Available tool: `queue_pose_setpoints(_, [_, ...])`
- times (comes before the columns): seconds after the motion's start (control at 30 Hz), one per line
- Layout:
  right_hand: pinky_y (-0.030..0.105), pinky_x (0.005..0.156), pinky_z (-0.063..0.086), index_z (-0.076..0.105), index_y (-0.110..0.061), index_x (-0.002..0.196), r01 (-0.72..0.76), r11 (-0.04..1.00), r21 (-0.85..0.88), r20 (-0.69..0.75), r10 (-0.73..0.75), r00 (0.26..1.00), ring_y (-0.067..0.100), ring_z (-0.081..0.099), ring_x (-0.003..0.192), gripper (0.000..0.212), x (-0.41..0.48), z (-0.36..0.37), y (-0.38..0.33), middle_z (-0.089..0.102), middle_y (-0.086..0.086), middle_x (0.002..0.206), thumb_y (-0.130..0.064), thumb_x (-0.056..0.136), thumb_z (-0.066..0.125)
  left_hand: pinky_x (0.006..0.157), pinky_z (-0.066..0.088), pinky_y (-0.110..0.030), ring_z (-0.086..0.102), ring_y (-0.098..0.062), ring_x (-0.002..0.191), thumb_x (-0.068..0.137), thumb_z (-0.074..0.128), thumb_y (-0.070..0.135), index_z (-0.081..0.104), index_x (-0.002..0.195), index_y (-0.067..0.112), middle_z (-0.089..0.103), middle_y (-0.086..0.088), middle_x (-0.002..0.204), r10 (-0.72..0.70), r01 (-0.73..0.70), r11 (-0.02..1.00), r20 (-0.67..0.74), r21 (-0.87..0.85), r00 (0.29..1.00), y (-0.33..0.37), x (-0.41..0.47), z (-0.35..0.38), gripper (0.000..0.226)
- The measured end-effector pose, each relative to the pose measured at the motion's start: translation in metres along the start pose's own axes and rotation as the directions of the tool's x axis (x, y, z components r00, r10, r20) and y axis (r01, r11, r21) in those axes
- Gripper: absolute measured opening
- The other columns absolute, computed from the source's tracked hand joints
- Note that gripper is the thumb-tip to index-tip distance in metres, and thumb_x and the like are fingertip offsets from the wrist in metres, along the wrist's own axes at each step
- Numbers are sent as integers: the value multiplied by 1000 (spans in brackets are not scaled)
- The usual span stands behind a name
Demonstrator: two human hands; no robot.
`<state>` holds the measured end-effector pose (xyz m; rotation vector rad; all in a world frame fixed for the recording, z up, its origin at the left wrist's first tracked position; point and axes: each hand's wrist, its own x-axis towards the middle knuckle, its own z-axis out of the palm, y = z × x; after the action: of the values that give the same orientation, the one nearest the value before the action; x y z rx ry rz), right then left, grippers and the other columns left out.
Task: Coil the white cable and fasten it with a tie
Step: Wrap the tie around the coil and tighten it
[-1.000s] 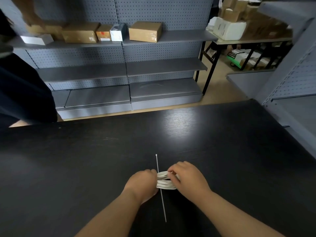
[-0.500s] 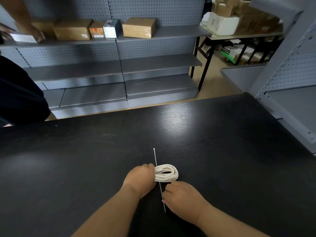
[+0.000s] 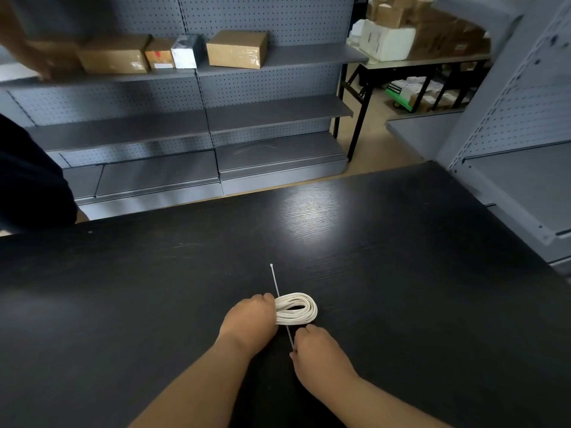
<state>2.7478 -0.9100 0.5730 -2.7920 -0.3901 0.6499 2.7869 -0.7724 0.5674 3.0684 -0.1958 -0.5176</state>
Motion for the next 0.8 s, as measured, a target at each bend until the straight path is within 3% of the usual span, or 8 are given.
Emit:
queue_pose_setpoints(0.23, [32,91,42,51,-7,121,-207,976,67,83,201,976,23,49,116,29,3,4,-12,50,10,127,-20,95,52,77,49,-34,61,-27,96,93,41,22,49,111,9,60,-9,111,22,-22,1000,-33,-1,999,-1,0,5,23])
queue_pose_setpoints(0.5, [32,90,45,53,-7,122,-421,891,170,70,415,907,24,53,116,29,2,10,-24,52,10,127,-20,96,50,74,47,-33,63,-29,97,92,41,18,49,110,7,61,-10,110,49,-45,998,-85,46,995,-1,0,7,22])
queue_pose_setpoints(0.8, [32,96,42,46,-4,127,-367,920,139,-71,379,923,24,46,122,32,-3,18,-29,48,12,131,-12,96,45,70,46,-33,63,-29,94,91,43,16,50,108,7,61,-12,108,44,-42,999,-118,25,992,-2,2,11,21])
